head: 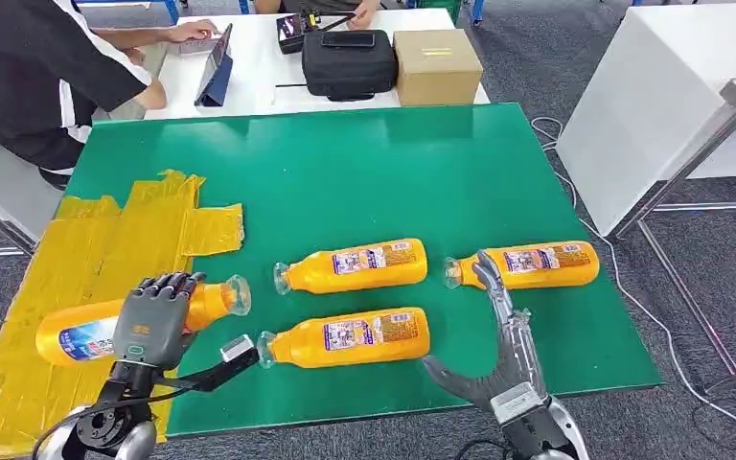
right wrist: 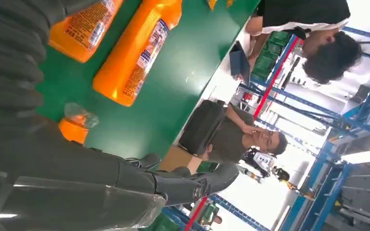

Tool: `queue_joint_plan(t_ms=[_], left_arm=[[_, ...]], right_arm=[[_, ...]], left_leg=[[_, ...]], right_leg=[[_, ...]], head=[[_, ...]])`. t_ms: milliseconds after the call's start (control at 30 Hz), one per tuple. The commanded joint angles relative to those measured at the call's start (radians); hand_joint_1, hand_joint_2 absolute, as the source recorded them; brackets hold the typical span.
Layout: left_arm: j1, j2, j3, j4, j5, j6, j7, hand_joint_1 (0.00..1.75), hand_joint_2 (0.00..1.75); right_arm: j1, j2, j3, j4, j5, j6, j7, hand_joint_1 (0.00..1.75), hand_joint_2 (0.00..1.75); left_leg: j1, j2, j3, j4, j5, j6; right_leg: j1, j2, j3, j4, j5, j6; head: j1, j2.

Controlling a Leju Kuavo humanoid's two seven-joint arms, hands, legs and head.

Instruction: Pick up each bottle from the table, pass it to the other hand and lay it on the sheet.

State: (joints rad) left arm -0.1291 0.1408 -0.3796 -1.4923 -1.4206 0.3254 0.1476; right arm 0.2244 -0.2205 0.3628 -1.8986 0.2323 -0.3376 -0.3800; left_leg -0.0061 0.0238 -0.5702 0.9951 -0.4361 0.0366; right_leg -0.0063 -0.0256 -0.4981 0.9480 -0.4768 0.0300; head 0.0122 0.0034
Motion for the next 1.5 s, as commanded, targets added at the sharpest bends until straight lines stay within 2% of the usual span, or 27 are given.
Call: queue_joint_plan(t_ms=[33,133,267,667,700,733,767,1000,1267,1400,1500], left_arm=[[-0.068,0.039,-0.020,0.184,0.043,0.037,-0.010,1.75,1.75],[-0.069,0.037,-0.021,0.183,0.043,0.037,-0.010,1.75,1.75],[-0.063,0.075,-0.001,0.247,0.052,0.048,-0.006,1.75,1.75],[-0.084,0.052,-0.010,0.401,0.214,0.058,-0.045,1.75,1.75],[-0.082,0.053,-0.011,0.404,0.214,0.058,-0.044,1.33,1.75],[-0.092,0.053,-0.029,0.426,0.214,0.062,-0.054,0.19,1.75],[-0.088,0.055,-0.043,0.432,0.226,0.069,-0.057,0.00,1.75],[-0.040,0.049,-0.051,0.407,0.260,0.037,-0.034,0.00,1.75],[0.001,0.075,-0.026,0.412,0.317,0.052,-0.036,0.00,1.75],[0.080,0.125,-0.009,0.329,0.388,0.071,-0.028,0.00,1.75],[0.175,0.145,0.037,0.190,0.526,0.115,-0.039,0.00,1.75]], right_arm=[[-0.003,0.005,0.048,0.034,0.025,-0.008,0.014,0.00,1.75],[-0.004,0.003,0.045,0.036,0.025,-0.009,0.014,0.00,1.75],[-0.013,0.001,0.075,0.070,0.037,-0.020,0.010,0.00,1.75],[0.015,-0.083,0.124,0.058,-0.011,-0.144,-0.015,0.00,1.75],[0.016,-0.084,0.125,0.059,-0.011,-0.144,-0.015,0.00,1.75],[0.018,-0.103,0.139,0.048,-0.009,-0.152,-0.017,0.00,1.75],[0.020,-0.120,0.152,0.034,-0.015,-0.171,-0.028,0.00,1.75],[0.039,-0.168,0.194,0.009,-0.046,-0.200,-0.025,0.00,1.75],[0.024,-0.156,0.205,-0.018,-0.020,-0.167,-0.013,0.00,1.75],[0.025,-0.155,0.198,0.011,-0.032,-0.125,-0.023,0.00,1.75],[0.048,-0.169,0.195,0.007,-0.008,-0.164,-0.036,0.00,1.75]], left_leg=[[0.001,-0.002,0.004,-0.002,0.000,-0.003],[0.001,-0.002,0.004,-0.001,-0.001,-0.003],[0.001,-0.001,0.002,-0.001,0.000,-0.002],[0.001,-0.002,0.004,-0.002,-0.001,-0.003],[0.000,-0.002,0.003,-0.002,0.000,-0.002],[0.001,-0.004,0.004,-0.002,-0.001,-0.003],[0.000,-0.003,0.003,-0.002,0.000,-0.002],[0.000,-0.002,0.005,-0.002,-0.001,-0.003],[0.000,0.002,0.007,-0.003,-0.001,-0.003],[0.000,0.002,0.009,-0.002,-0.001,-0.002],[0.000,0.005,0.011,-0.003,-0.002,-0.003]], right_leg=[[0.000,0.001,0.004,-0.002,0.000,-0.001],[0.001,0.002,0.004,-0.002,-0.001,-0.001],[0.000,0.001,0.002,-0.001,0.000,-0.001],[0.000,0.002,0.005,-0.003,-0.001,-0.001],[0.000,0.001,0.004,-0.002,-0.001,-0.001],[0.000,0.001,0.005,-0.002,-0.001,-0.001],[0.000,0.000,0.004,-0.002,-0.001,-0.001],[-0.001,0.003,0.005,-0.002,-0.001,-0.001],[-0.001,0.007,0.007,-0.002,0.000,-0.001],[0.000,0.005,0.008,-0.001,0.000,-0.001],[0.000,0.009,0.010,-0.002,0.000,-0.001]], head=[[0.000,0.000],[0.000,0.000],[0.000,0.000],[0.001,0.000],[0.000,0.000],[0.000,0.000],[0.000,0.000],[0.000,0.000],[0.000,0.000],[-0.001,0.000],[0.000,0.000]])
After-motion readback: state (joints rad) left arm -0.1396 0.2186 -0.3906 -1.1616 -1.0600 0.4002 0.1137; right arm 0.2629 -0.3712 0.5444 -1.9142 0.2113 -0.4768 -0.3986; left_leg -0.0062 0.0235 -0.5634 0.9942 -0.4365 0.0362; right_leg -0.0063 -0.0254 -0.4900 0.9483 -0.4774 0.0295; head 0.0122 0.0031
